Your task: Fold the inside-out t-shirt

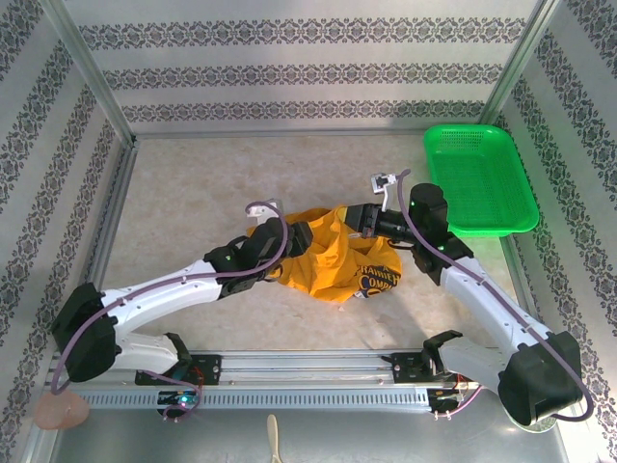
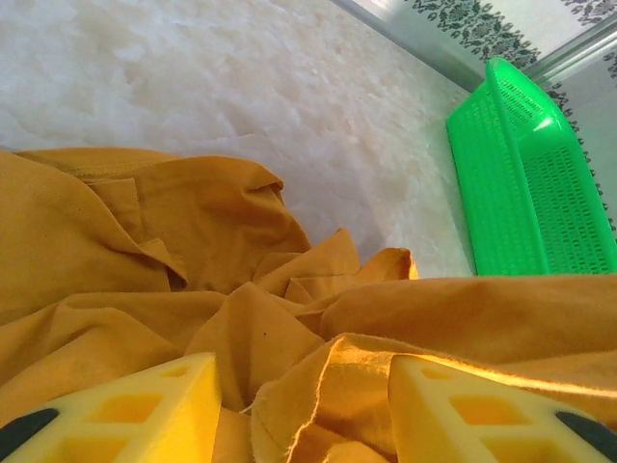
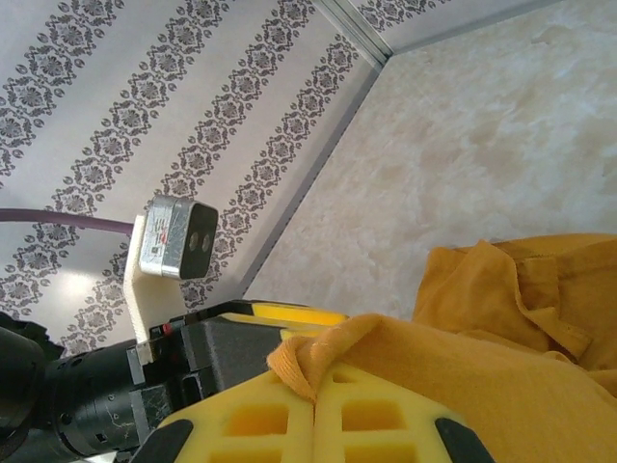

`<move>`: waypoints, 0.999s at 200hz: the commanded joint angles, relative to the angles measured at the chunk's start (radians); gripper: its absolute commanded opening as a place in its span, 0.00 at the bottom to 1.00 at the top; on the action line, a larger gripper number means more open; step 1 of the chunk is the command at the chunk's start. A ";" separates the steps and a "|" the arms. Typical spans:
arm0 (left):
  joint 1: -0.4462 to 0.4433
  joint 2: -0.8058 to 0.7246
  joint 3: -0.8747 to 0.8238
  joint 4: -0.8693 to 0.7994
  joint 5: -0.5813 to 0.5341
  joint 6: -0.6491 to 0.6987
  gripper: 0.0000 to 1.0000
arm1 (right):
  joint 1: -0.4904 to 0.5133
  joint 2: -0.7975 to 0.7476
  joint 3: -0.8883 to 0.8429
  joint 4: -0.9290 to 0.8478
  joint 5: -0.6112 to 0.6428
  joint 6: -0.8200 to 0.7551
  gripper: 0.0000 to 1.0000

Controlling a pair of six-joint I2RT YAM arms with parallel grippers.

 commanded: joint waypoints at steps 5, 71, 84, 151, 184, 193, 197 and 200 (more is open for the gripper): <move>-0.009 0.033 0.029 -0.043 -0.023 -0.030 0.47 | -0.007 -0.023 -0.010 0.047 0.005 0.015 0.00; 0.002 0.092 0.033 -0.033 -0.038 -0.027 0.04 | -0.009 -0.027 -0.011 0.050 0.006 0.018 0.00; 0.012 0.075 0.039 -0.010 -0.037 0.012 0.00 | -0.009 -0.023 -0.024 0.050 0.021 0.018 0.00; 0.178 -0.207 -0.261 0.728 0.366 0.231 0.00 | -0.035 0.104 -0.162 0.188 0.194 0.041 0.00; 0.194 -0.244 -0.304 0.730 0.396 0.253 0.00 | -0.046 0.076 -0.165 0.207 0.191 0.070 0.00; 0.197 -0.250 -0.318 0.730 0.395 0.256 0.00 | -0.056 0.057 -0.160 0.205 0.180 0.081 0.00; 0.198 -0.251 -0.322 0.726 0.391 0.255 0.00 | -0.063 0.047 -0.155 0.204 0.174 0.087 0.00; 0.199 -0.253 -0.326 0.725 0.388 0.254 0.00 | -0.068 0.041 -0.152 0.202 0.167 0.091 0.00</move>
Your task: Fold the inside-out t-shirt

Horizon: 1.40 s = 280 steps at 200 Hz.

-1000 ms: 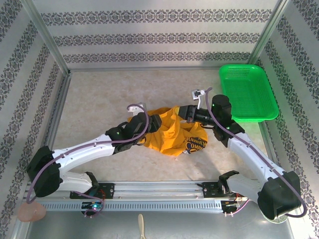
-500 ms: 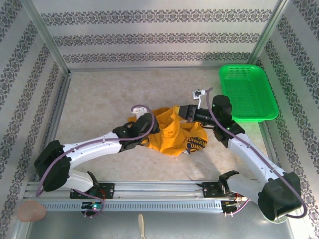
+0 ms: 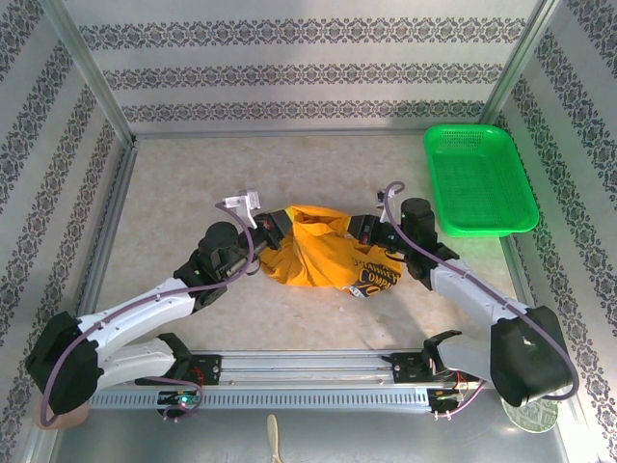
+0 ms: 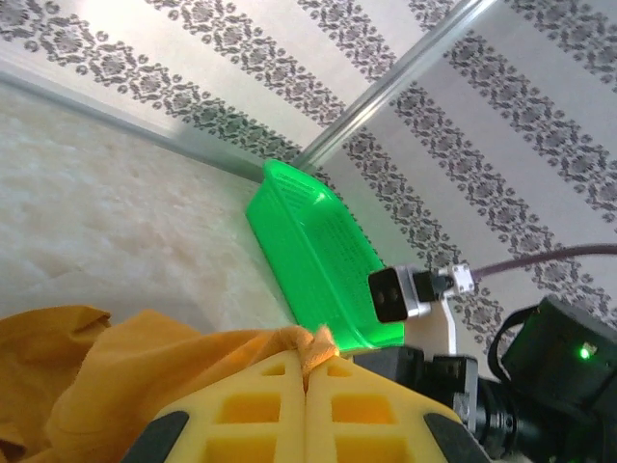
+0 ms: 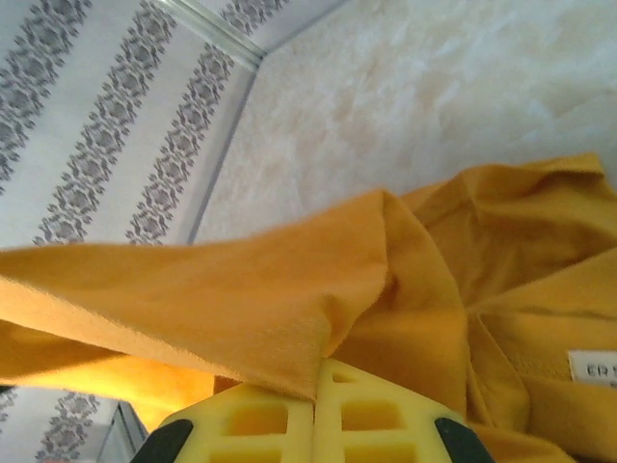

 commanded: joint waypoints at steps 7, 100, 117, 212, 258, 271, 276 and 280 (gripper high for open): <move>0.022 -0.029 -0.033 0.101 0.032 0.040 0.00 | -0.044 -0.070 0.025 0.058 -0.017 0.054 0.00; 0.074 -0.010 0.188 -0.182 0.053 0.095 0.43 | -0.074 -0.134 0.496 -0.041 -0.127 0.139 0.00; 0.071 0.013 0.174 -0.176 0.091 0.079 0.58 | -0.069 -0.095 0.611 -0.080 -0.119 0.121 0.00; -0.324 0.355 0.223 -0.138 -0.216 0.222 0.76 | -0.018 0.003 1.051 -0.308 -0.064 0.013 0.00; -0.337 0.419 0.401 -0.276 -0.386 0.316 0.81 | -0.014 0.075 1.383 -0.440 -0.036 -0.032 0.00; -0.317 0.398 0.425 -0.303 -0.414 0.351 0.83 | -0.011 0.116 1.488 -0.475 -0.025 -0.040 0.00; -0.304 0.389 0.433 -0.319 -0.423 0.361 0.84 | -0.012 0.134 1.528 -0.489 -0.018 -0.040 0.00; -0.290 0.381 0.438 -0.330 -0.425 0.364 0.85 | -0.010 0.150 1.555 -0.502 -0.013 -0.040 0.00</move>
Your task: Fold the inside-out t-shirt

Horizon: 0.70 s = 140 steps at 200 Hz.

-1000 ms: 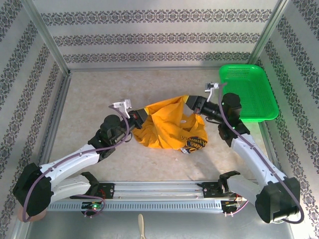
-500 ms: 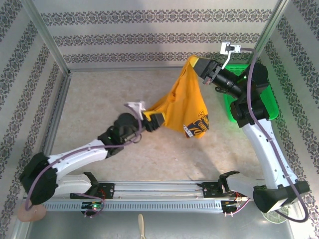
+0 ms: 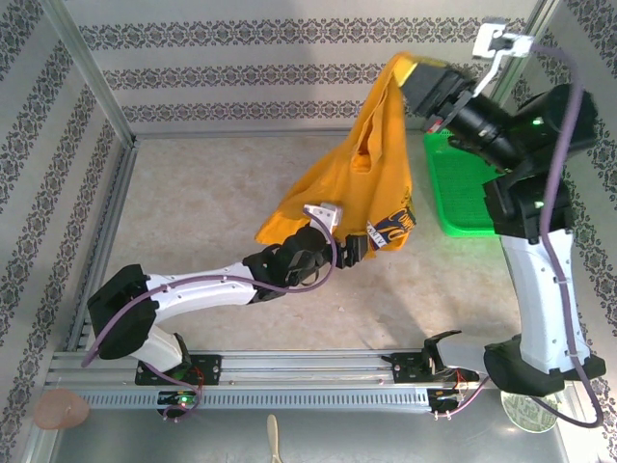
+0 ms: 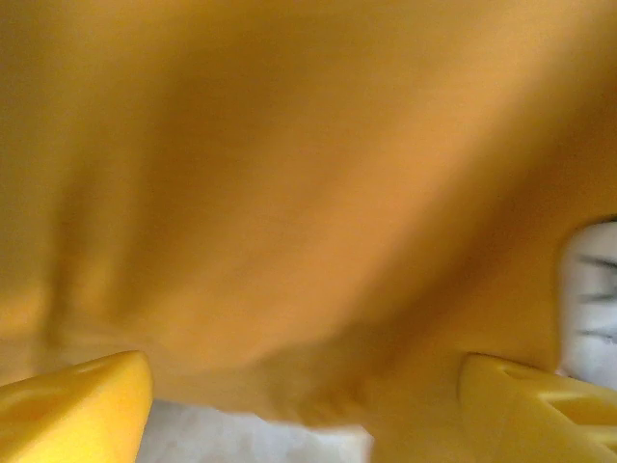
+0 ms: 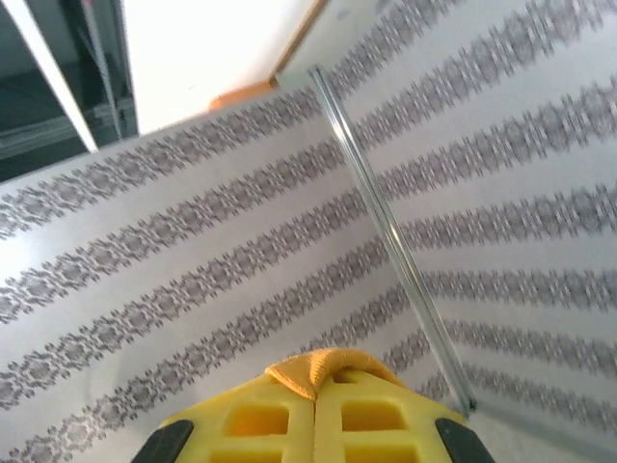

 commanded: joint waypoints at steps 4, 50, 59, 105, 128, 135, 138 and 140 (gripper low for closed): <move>0.055 -0.053 0.046 -0.107 -0.110 0.098 0.85 | 0.017 0.064 0.181 -0.055 0.049 -0.034 0.00; 0.356 -0.070 -0.003 -0.116 0.120 -0.044 0.85 | 0.112 0.211 0.123 -0.064 0.146 -0.089 0.00; 0.402 -0.056 -0.011 -0.116 0.162 -0.060 0.85 | 0.130 0.244 0.064 -0.045 0.166 -0.096 0.00; 0.522 -0.013 -0.037 -0.159 0.315 -0.081 0.86 | 0.129 0.615 0.069 -0.104 0.282 -0.140 0.32; 0.528 -0.048 -0.044 -0.217 0.369 -0.089 0.86 | 0.097 0.737 0.125 -0.238 0.293 -0.166 0.70; 0.530 -0.067 -0.049 -0.240 0.368 -0.090 0.86 | 0.097 0.702 0.047 -0.213 0.316 -0.177 0.73; 0.530 -0.075 -0.052 -0.250 0.365 -0.091 0.86 | 0.099 0.683 0.010 -0.193 0.325 -0.179 0.74; 0.530 -0.081 -0.055 -0.255 0.364 -0.091 0.86 | 0.099 0.671 -0.029 -0.179 0.332 -0.178 0.74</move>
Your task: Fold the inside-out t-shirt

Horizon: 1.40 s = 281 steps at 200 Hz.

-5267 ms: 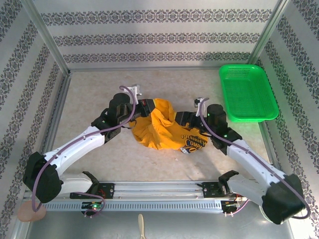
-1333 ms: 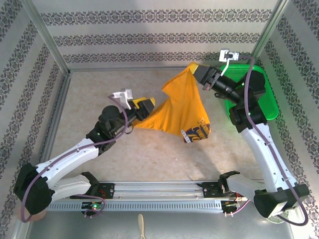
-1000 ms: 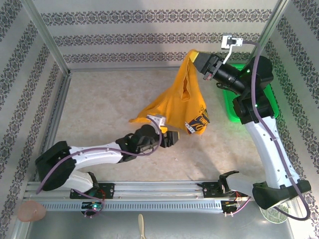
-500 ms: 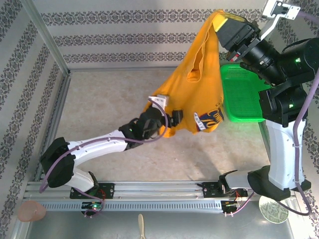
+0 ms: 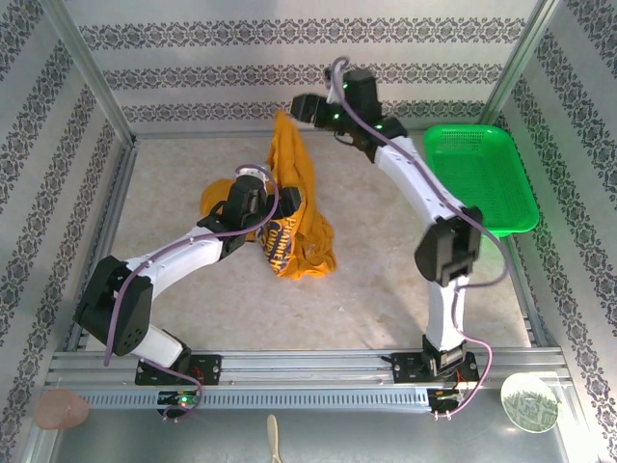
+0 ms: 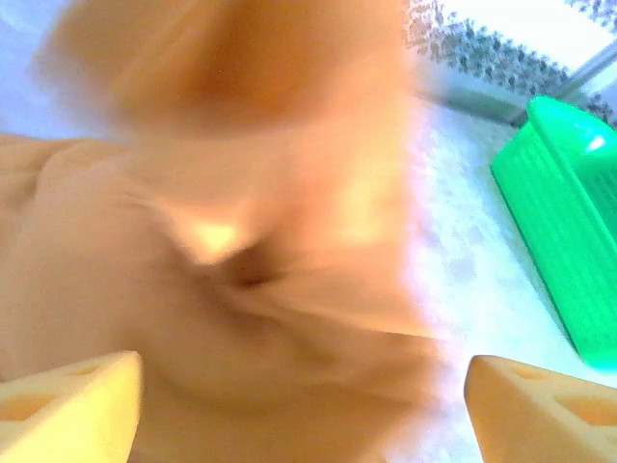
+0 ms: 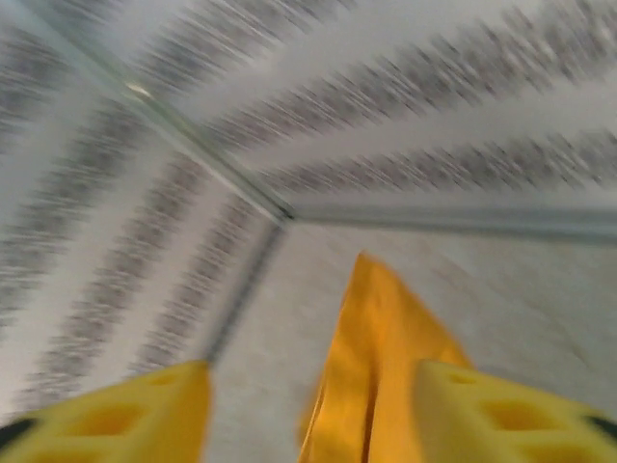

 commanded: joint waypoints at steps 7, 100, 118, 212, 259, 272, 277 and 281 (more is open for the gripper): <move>0.009 -0.086 -0.021 -0.111 0.060 -0.024 0.86 | -0.015 -0.167 -0.205 0.001 0.083 -0.045 0.75; 0.039 -0.321 -0.177 -0.334 -0.062 -0.085 0.87 | 0.291 -0.665 -1.271 0.183 0.332 -0.121 0.78; 0.041 -0.352 -0.164 -0.382 -0.064 -0.083 0.87 | 0.324 -0.671 -1.340 0.205 0.346 -0.146 0.78; 0.041 -0.438 -0.189 -0.478 -0.060 -0.144 0.87 | 0.329 -0.473 -1.286 0.301 0.230 -0.166 0.52; 0.038 -0.439 -0.185 -0.537 -0.034 -0.132 0.86 | 0.249 -0.714 -1.209 0.216 0.090 -0.109 0.00; 0.037 -0.446 -0.191 -0.541 -0.020 -0.134 0.86 | 0.235 -0.813 -1.152 0.146 0.082 -0.096 0.00; 0.034 -0.450 -0.194 -0.538 -0.016 -0.135 0.86 | 0.228 -0.847 -1.128 0.120 0.079 -0.092 0.00; 0.031 -0.455 -0.197 -0.535 -0.013 -0.138 0.86 | 0.225 -0.873 -1.113 0.102 0.079 -0.088 0.00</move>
